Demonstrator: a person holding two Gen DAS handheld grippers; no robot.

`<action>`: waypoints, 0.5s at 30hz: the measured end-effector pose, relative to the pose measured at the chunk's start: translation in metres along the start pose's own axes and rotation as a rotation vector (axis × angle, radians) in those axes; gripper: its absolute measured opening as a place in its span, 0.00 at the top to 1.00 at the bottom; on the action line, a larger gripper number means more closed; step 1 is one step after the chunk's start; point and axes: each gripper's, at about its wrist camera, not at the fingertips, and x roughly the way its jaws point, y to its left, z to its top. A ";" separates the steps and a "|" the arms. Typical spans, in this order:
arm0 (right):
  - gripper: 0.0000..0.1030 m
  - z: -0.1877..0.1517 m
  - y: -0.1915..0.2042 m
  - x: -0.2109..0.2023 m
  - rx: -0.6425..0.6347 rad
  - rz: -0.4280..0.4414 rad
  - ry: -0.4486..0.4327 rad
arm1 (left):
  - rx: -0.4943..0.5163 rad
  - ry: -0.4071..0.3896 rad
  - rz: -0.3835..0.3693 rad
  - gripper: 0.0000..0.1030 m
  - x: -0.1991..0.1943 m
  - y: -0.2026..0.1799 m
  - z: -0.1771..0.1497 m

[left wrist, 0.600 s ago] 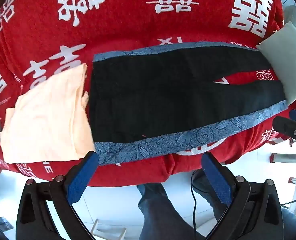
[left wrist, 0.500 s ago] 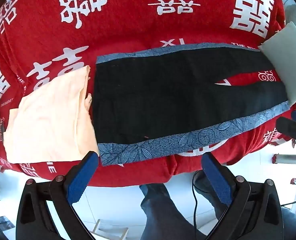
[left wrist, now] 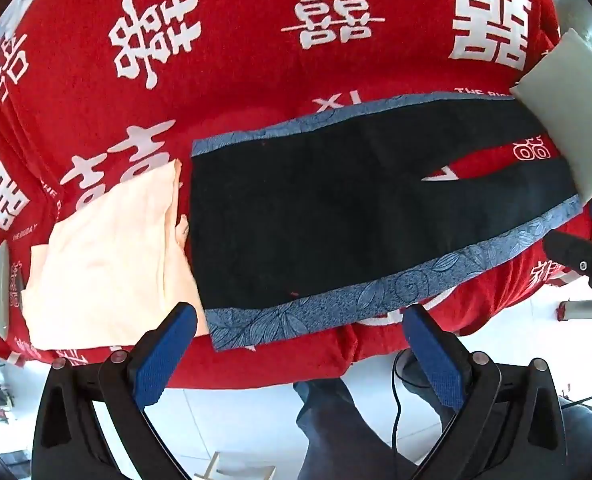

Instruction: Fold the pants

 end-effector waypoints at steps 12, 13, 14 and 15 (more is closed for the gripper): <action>0.00 0.004 0.004 -0.003 -0.032 -0.016 0.003 | 0.023 -0.044 0.031 0.00 -0.008 -0.003 0.005; 0.00 0.004 0.004 -0.003 -0.027 -0.015 0.001 | 0.023 -0.049 0.034 0.00 -0.009 -0.004 0.006; 0.00 0.004 0.003 -0.003 -0.023 -0.015 0.001 | 0.023 -0.053 0.035 0.00 -0.009 -0.003 0.006; 0.00 0.004 0.004 -0.003 -0.020 -0.016 0.002 | 0.023 -0.056 0.035 0.00 -0.010 -0.004 0.006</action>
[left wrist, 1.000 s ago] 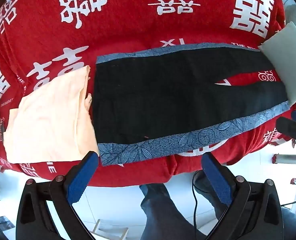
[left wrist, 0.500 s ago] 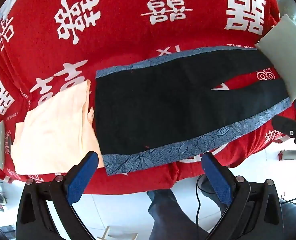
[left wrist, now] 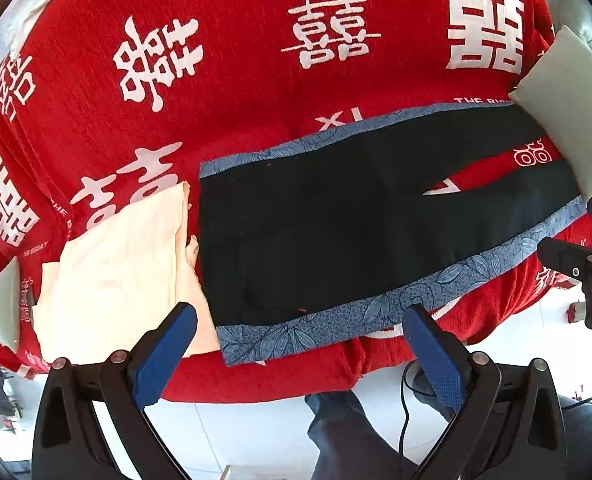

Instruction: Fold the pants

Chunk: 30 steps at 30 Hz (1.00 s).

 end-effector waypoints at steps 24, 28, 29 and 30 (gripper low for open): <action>0.00 0.006 -0.001 -0.010 0.007 -0.021 -0.035 | -0.002 -0.043 0.023 0.00 -0.008 0.003 0.005; 0.00 0.007 -0.002 -0.011 0.006 -0.023 -0.042 | 0.001 -0.051 0.028 0.00 -0.010 0.002 0.006; 0.00 0.007 -0.002 -0.011 0.005 -0.024 -0.043 | 0.000 -0.052 0.028 0.00 -0.010 0.002 0.006; 0.00 0.007 -0.001 -0.012 0.004 -0.025 -0.044 | -0.001 -0.053 0.029 0.00 -0.010 0.003 0.006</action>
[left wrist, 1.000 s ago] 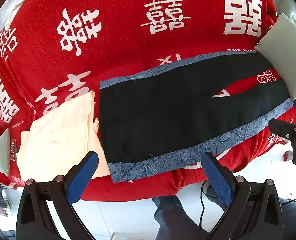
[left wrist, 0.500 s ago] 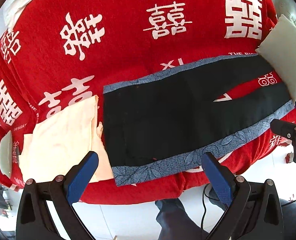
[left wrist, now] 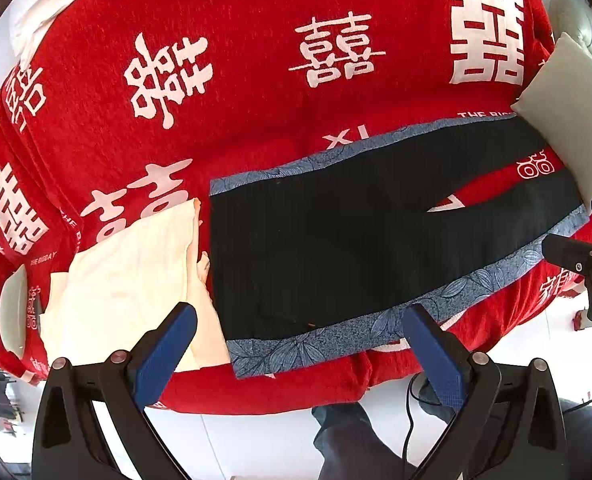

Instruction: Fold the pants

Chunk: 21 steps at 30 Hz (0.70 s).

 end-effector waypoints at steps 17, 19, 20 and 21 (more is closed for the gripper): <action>0.00 0.002 0.001 -0.001 -0.010 0.001 -0.011 | -0.014 -0.005 0.006 0.00 -0.001 0.001 0.002; 0.00 0.003 0.001 0.000 -0.017 0.005 -0.010 | -0.020 -0.003 0.008 0.00 0.000 0.001 0.003; 0.00 0.003 0.000 0.000 -0.019 0.006 -0.011 | -0.025 -0.002 0.012 0.00 0.000 0.000 0.004; 0.00 0.003 -0.001 0.000 -0.021 0.008 -0.012 | -0.028 -0.002 0.015 0.00 -0.001 -0.001 0.003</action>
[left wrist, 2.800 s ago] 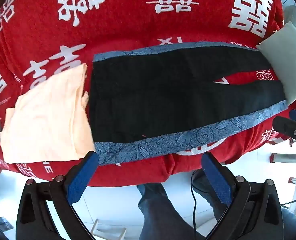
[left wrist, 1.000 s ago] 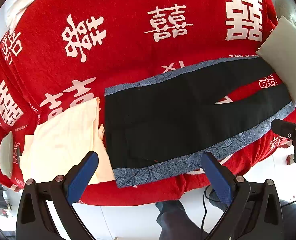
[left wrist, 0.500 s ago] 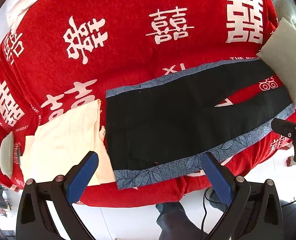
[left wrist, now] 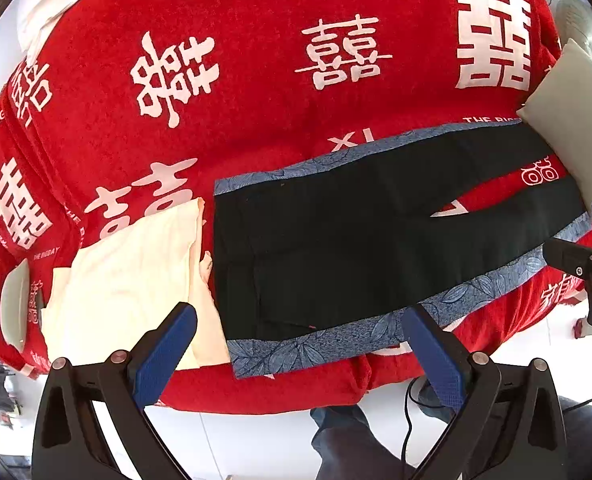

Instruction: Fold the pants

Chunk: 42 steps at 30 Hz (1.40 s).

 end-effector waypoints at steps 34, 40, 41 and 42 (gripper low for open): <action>0.00 -0.085 -0.023 0.151 0.314 0.675 0.336 | -0.677 0.228 -0.230 0.00 0.111 0.029 -0.115; 0.13 -0.099 0.035 0.230 0.479 0.840 0.361 | -0.762 0.226 -0.375 0.05 0.173 0.047 -0.143; 0.17 -0.100 0.039 0.237 0.499 0.853 0.365 | -0.773 0.234 -0.401 0.08 0.184 0.049 -0.148; 0.18 -0.102 0.044 0.248 0.522 0.866 0.369 | -0.779 0.246 -0.421 0.10 0.193 0.050 -0.151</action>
